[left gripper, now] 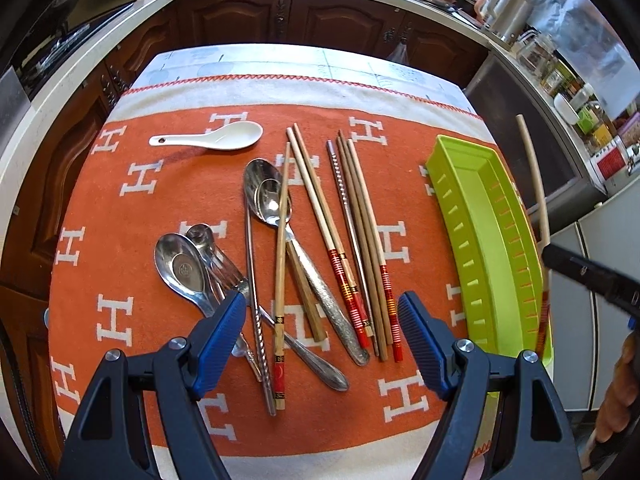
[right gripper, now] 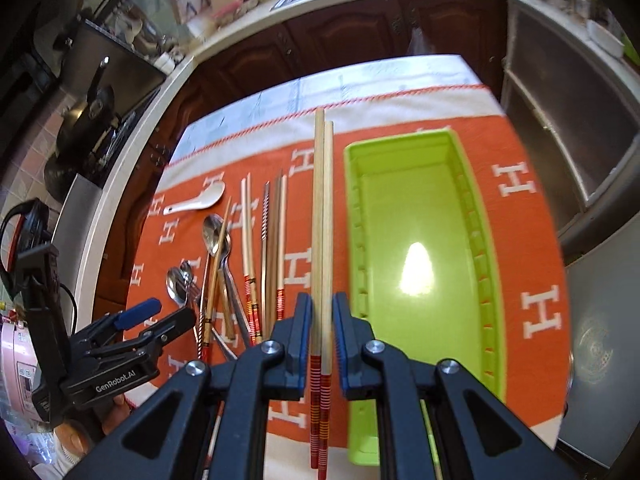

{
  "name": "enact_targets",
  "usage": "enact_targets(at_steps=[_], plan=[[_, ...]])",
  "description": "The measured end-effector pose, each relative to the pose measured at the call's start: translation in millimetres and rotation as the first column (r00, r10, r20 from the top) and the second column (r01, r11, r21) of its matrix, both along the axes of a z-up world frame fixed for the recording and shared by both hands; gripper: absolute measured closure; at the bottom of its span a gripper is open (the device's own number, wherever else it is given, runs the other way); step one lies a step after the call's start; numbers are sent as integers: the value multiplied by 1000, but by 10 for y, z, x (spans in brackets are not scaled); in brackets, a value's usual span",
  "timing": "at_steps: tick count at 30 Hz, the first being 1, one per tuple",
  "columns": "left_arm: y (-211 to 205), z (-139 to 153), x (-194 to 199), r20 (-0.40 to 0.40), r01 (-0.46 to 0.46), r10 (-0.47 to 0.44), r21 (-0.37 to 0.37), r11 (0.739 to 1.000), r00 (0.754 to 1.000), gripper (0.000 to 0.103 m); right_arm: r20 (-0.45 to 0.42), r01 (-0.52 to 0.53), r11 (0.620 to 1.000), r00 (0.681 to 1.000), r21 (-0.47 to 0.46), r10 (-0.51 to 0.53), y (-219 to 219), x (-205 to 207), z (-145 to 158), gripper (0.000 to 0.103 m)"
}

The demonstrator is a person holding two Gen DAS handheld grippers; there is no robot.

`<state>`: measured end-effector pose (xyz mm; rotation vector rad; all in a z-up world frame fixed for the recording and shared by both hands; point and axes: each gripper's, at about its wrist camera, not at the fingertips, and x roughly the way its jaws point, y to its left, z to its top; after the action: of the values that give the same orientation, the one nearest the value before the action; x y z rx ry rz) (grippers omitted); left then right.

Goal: Organize utensils
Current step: 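Carry the chopsticks into the green tray and open the right gripper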

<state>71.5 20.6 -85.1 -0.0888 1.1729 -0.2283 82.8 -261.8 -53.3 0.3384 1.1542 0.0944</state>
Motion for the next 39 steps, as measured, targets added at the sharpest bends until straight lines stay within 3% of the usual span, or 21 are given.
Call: enact_targets(at_steps=[5, 13, 24, 28, 39], plan=[[-99, 118, -73, 41, 22, -23, 25, 999, 999, 26, 31, 27, 996, 999, -80, -25, -136, -43, 19, 92], [-281, 239, -127, 102, 39, -48, 87, 995, 994, 26, 7, 16, 974, 1000, -224, -14, -188, -12, -207, 92], [-330, 201, -121, 103, 25, -38, 123, 992, 994, 26, -70, 14, 977, 997, -212, -29, -240, 35, -482, 91], [-327, 210, -130, 112, 16, -30, 127, 992, 993, 20, -60, 12, 982, 998, -187, -24, -218, -4, -478, 91], [-316, 191, -170, 113, 14, -29, 135, 991, 993, 19, -22, 27, 990, 999, -138, -30, -107, -131, -400, 91]])
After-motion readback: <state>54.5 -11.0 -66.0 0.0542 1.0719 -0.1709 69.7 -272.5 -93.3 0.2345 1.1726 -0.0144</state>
